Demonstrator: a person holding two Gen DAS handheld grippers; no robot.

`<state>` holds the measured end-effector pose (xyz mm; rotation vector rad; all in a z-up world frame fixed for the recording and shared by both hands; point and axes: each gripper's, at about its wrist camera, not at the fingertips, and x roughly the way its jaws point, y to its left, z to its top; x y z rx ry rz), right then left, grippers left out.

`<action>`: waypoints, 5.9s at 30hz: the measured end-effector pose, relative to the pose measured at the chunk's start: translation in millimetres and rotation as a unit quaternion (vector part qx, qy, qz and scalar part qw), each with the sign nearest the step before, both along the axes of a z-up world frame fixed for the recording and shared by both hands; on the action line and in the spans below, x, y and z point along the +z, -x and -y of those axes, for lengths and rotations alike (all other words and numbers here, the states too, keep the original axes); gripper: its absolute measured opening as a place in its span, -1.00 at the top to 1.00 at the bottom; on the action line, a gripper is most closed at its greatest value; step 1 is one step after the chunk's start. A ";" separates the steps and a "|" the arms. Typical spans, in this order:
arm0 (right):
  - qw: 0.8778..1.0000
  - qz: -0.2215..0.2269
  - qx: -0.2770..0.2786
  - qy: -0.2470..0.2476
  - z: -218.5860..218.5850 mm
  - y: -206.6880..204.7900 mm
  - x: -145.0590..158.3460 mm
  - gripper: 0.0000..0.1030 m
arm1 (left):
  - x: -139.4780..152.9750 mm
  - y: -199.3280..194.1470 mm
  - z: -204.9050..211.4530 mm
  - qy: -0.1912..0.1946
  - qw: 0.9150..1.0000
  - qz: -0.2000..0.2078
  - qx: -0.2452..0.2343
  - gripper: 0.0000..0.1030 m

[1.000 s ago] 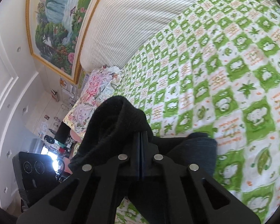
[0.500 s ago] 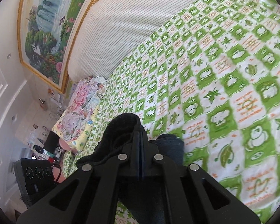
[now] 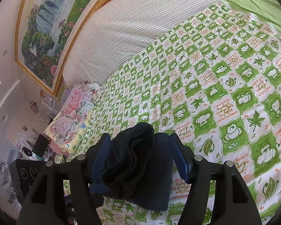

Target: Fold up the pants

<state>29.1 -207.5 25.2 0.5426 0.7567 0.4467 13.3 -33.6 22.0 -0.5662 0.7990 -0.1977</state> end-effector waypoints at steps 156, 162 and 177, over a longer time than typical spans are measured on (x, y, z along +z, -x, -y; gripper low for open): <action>0.991 -0.020 0.126 0.046 -118.7 -7.6 -14.9 -0.05 | 22.0 56.3 -149.9 -0.145 0.971 -0.021 0.189 0.32; 0.990 -0.017 0.131 0.047 -129.9 -21.8 -10.6 -0.05 | 25.5 51.5 -160.6 -0.148 0.969 -0.020 0.198 0.32; 0.989 -0.010 0.137 0.051 -153.1 -62.7 -3.9 -0.05 | 31.8 17.8 -192.3 -0.158 0.965 -0.023 0.208 0.32</action>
